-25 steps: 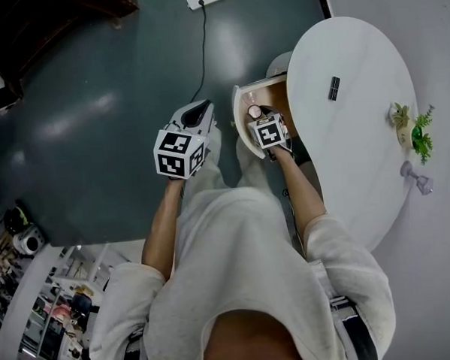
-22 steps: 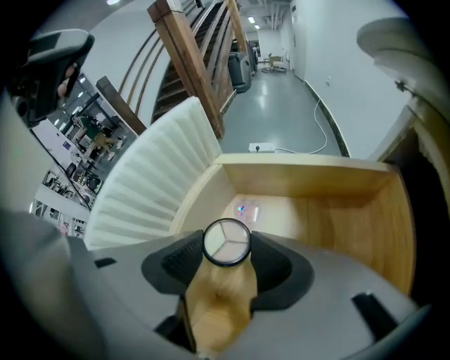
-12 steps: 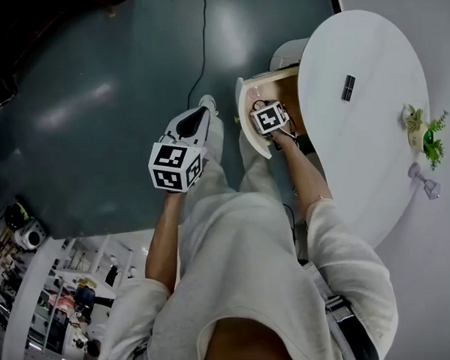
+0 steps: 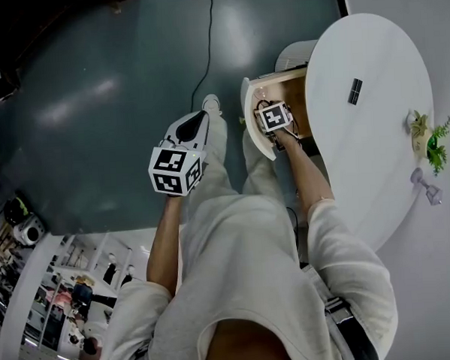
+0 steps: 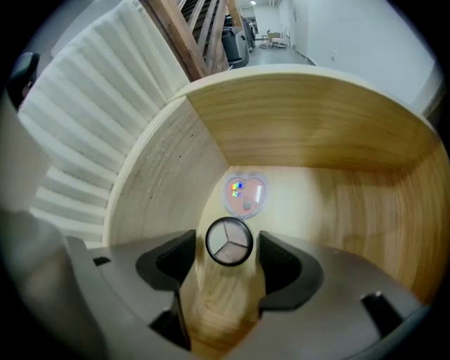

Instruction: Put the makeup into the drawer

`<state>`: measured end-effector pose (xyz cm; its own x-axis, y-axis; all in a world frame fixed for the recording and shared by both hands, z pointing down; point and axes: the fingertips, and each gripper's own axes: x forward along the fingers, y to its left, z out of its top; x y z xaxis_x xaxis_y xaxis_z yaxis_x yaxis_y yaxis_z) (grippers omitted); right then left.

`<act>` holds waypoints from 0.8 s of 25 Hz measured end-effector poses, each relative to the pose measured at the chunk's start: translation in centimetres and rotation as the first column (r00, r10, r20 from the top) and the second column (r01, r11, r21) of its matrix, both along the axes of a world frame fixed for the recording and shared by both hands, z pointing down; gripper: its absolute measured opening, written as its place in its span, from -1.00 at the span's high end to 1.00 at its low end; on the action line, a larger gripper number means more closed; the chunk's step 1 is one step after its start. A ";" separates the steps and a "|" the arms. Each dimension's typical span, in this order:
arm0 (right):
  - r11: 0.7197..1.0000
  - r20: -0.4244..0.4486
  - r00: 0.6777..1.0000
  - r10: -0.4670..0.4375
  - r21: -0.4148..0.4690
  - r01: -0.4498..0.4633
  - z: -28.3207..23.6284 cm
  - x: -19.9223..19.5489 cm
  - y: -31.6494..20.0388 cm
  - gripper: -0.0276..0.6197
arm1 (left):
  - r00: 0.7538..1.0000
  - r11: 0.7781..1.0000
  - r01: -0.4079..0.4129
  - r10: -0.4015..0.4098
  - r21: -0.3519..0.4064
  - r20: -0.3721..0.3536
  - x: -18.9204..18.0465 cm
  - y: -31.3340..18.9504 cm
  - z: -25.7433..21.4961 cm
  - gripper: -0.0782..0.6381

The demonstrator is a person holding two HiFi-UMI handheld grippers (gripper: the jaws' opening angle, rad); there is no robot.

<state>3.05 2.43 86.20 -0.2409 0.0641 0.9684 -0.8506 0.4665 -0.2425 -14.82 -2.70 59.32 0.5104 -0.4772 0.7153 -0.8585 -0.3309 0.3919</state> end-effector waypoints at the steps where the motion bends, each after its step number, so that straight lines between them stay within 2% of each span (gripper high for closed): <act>1: 1.000 0.007 1.000 0.007 0.012 -0.007 -0.6 -0.1 -0.4 0.04 | 1.000 1.000 -0.003 0.003 0.003 -0.001 0.1 0.0 -0.2 0.75; 5: 0.997 0.027 0.999 0.035 0.074 -0.037 -2.6 0.2 -1.5 0.10 | 1.000 1.000 -0.017 0.017 0.016 -0.005 0.7 -0.1 -0.7 0.75; 10: 0.976 0.115 0.991 0.072 0.198 -0.094 -6.0 0.1 -2.5 0.13 | 0.999 0.998 -0.042 0.043 0.041 -0.011 2.2 -0.2 -1.5 0.75; 15: 0.929 0.197 0.978 0.074 0.344 -0.140 -11.6 -0.4 -3.5 0.17 | 0.997 0.995 -0.071 0.072 0.072 -0.014 3.5 -0.5 -2.8 0.75; 20: 0.856 0.284 0.954 0.098 0.465 -0.226 -18.9 -0.8 -4.4 0.18 | 0.994 0.990 -0.102 0.104 0.096 -0.017 4.6 -1.0 -4.0 0.75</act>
<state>2.27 -1.98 67.32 -0.4358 -0.4601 0.7735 -0.8688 0.4394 -0.2282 -10.19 -3.70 55.31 0.5753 -0.4869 0.6573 -0.8096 -0.4535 0.3727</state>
